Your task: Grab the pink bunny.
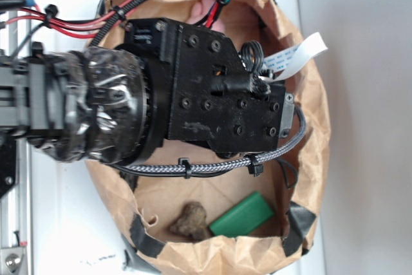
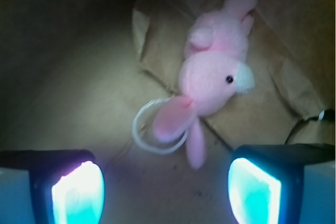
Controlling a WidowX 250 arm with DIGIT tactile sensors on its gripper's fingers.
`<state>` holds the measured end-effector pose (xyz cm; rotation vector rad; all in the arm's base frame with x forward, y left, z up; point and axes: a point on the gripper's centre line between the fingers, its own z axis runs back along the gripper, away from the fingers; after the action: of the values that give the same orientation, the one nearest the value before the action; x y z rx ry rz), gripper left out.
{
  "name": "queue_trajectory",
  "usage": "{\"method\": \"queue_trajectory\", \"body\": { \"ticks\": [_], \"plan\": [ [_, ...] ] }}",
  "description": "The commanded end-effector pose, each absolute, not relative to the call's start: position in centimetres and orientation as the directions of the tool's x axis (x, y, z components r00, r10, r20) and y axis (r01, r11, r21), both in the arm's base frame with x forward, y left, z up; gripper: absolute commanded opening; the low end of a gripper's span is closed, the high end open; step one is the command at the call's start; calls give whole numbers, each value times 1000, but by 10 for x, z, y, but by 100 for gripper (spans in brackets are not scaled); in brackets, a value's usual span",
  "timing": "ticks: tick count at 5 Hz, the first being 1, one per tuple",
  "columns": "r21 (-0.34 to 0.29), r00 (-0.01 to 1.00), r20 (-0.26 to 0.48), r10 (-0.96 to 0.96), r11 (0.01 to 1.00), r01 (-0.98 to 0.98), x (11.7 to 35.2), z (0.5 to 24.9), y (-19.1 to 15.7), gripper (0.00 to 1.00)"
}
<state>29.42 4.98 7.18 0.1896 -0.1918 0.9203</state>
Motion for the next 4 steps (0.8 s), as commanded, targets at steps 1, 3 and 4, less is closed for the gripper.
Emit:
{"method": "queue_trajectory", "body": {
  "ticks": [1, 3, 4],
  "plan": [
    [102, 535, 278, 798, 530, -842, 285, 73, 98, 100],
    [62, 497, 264, 827, 500, -864, 304, 59, 108, 100],
    [97, 485, 277, 830, 478, -873, 311, 52, 107, 100]
  ]
}}
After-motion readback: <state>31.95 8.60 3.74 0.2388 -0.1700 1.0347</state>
